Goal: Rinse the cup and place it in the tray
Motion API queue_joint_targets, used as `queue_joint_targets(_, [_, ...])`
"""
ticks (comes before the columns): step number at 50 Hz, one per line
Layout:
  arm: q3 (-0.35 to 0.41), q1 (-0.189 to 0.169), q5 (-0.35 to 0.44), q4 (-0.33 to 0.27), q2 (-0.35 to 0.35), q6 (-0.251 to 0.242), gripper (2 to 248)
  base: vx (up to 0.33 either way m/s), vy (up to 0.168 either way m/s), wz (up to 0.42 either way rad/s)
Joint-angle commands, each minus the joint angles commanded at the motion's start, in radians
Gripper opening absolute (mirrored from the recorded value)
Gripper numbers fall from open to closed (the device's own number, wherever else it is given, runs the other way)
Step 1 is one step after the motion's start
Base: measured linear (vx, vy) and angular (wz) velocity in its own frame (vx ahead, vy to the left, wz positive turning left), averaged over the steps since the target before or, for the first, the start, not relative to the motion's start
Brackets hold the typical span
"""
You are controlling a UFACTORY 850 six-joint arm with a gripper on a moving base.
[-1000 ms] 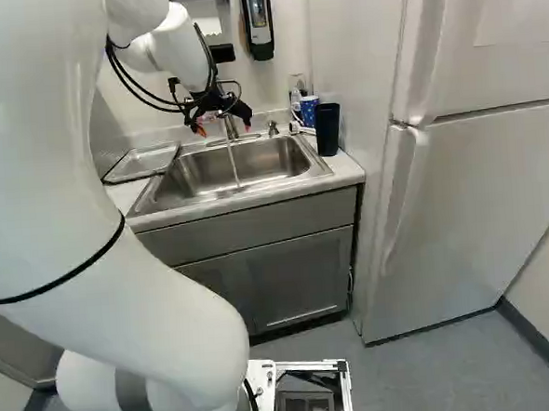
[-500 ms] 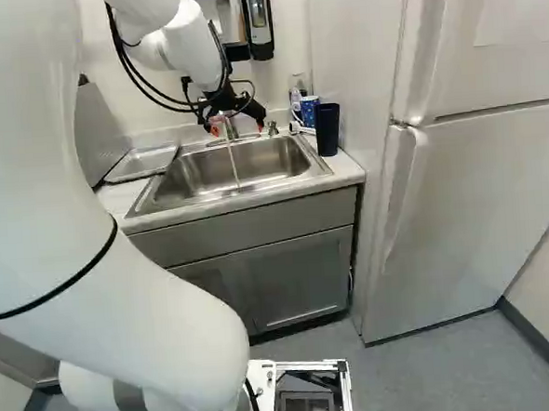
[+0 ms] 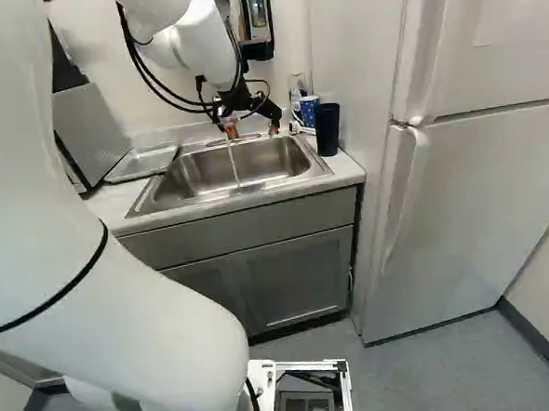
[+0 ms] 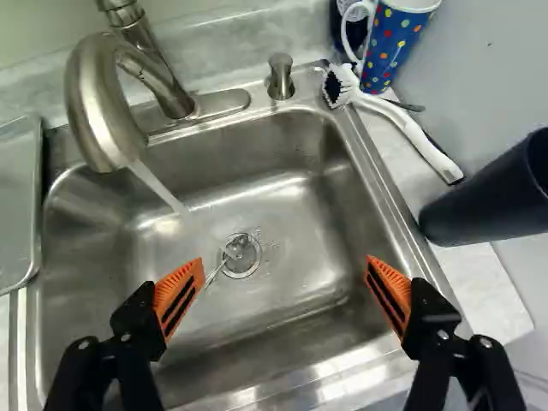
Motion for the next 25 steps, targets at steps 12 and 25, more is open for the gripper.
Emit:
queue_joint_targets(12, [0.008,-0.007,0.04,0.01,-0.013,0.0,247,0.0,0.0,0.0])
queue_joint_targets(25, [0.015,-0.007,0.106,0.04,-0.037,0.0,247,0.0,0.0,0.0])
